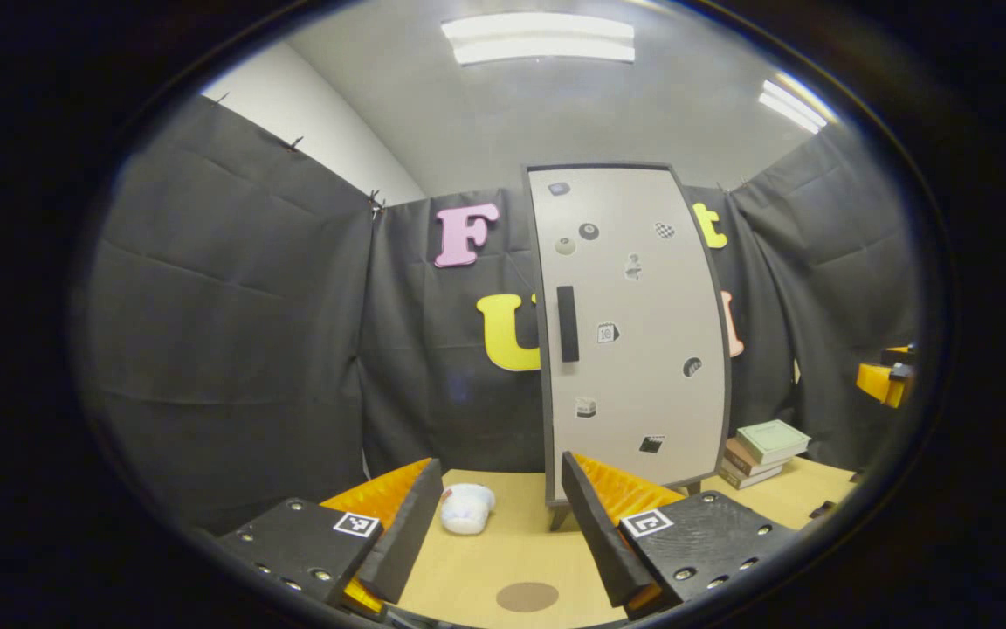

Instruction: Open the cabinet door with the right hand, grasp the bottle in the cabinet with the left hand and place it on the coaster, then close the cabinet door with the right hand.

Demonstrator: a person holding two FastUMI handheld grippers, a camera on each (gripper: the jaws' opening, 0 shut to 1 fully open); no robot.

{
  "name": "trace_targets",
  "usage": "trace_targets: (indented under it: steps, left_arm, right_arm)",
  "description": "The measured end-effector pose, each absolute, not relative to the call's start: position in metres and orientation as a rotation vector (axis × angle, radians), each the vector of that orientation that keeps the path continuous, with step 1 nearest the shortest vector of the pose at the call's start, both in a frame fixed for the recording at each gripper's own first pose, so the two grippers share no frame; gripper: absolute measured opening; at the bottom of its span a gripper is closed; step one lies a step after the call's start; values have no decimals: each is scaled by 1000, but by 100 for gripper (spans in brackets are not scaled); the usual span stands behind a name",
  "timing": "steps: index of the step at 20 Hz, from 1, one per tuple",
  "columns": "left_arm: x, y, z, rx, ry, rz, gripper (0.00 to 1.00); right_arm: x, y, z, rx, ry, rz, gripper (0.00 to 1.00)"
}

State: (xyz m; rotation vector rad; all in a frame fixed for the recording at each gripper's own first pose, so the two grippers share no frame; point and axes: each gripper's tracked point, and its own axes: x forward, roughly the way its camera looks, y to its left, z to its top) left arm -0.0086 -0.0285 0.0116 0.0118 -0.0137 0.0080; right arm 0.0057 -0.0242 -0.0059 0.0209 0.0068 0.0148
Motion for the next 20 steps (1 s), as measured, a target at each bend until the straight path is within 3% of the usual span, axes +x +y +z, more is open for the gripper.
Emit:
trace_targets:
  steps: [12,20]
  left_arm:
    - [-14,-32,7,44,1,93,87]
    - [10,33,-6,23,11,131,83]
  right_arm:
    - [60,16,27,68,-2,169,98]
    - [110,95,86,80,-53,252,96]
